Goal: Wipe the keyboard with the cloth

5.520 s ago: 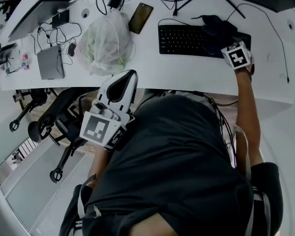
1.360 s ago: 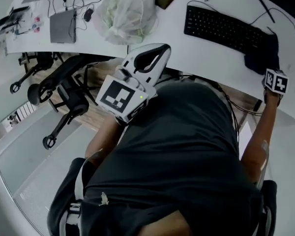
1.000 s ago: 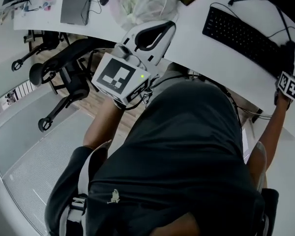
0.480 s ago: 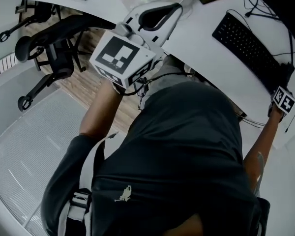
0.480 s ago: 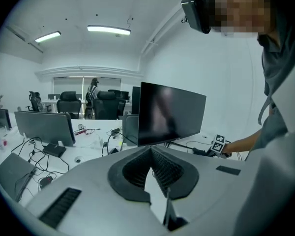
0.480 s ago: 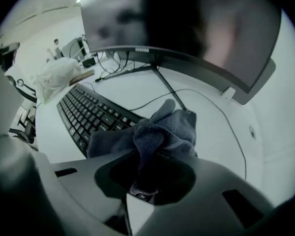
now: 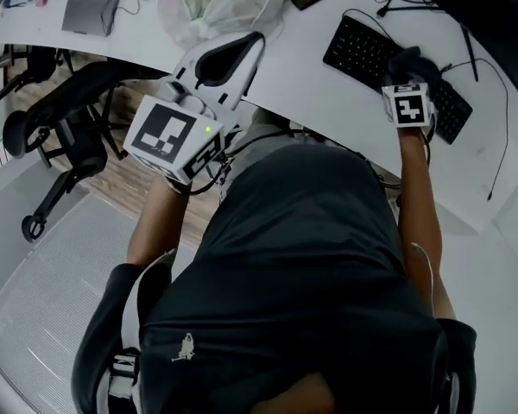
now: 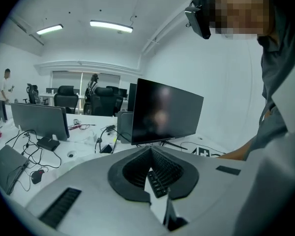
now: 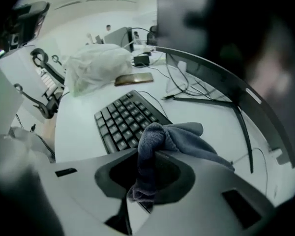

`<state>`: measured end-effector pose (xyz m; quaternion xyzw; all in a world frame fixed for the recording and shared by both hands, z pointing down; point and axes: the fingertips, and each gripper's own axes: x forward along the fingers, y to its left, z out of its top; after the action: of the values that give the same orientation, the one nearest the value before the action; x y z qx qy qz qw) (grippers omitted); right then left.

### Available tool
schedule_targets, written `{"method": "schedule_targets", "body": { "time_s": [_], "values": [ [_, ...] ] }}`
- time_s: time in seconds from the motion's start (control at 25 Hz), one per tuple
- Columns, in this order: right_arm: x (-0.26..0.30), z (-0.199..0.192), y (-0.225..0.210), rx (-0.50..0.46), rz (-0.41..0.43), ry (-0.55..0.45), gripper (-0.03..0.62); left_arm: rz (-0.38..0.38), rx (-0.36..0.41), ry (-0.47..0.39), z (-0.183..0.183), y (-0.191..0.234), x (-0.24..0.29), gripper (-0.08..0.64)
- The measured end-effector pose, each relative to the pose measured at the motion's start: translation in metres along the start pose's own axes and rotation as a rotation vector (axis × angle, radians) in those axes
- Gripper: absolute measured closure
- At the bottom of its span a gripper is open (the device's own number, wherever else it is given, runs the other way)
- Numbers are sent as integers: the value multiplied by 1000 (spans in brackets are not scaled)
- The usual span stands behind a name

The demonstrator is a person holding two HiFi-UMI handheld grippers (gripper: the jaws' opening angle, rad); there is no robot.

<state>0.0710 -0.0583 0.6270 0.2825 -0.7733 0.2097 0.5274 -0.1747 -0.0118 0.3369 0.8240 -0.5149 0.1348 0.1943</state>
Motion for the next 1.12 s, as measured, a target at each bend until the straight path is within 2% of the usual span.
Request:
{"method": "schedule_targets", "body": {
  "time_s": [0.2, 0.24, 0.36, 0.4, 0.48, 0.52, 0.6, 0.72, 0.92, 1.12],
  "values": [
    [24, 46, 61, -198, 72, -16, 523, -49, 42, 1, 14, -19, 13, 558],
    [21, 57, 71, -176, 143, -54, 523, -54, 50, 1, 17, -23, 14, 558],
    [-30, 101, 89, 52, 432, -284, 523, -58, 69, -5, 27, -29, 14, 558],
    [-57, 118, 87, 112, 496, -385, 523, -55, 74, -8, 30, -29, 14, 558],
    [-112, 145, 79, 160, 559, -571, 523, -44, 77, -11, 34, -27, 13, 558],
    [-136, 154, 75, 152, 563, -637, 523, -38, 75, -11, 34, -26, 12, 558],
    [-169, 161, 68, 106, 529, -701, 523, -31, 71, -9, 35, -26, 11, 558],
    [-196, 159, 58, 72, 469, -728, 529, -39, 76, -11, 37, -32, 14, 558],
    [-221, 155, 56, 82, 471, -780, 530, -57, 104, -15, 42, -42, 22, 558],
    [-234, 141, 64, 62, 462, -758, 531, -80, 100, 22, 34, -54, 26, 558]
  ]
}}
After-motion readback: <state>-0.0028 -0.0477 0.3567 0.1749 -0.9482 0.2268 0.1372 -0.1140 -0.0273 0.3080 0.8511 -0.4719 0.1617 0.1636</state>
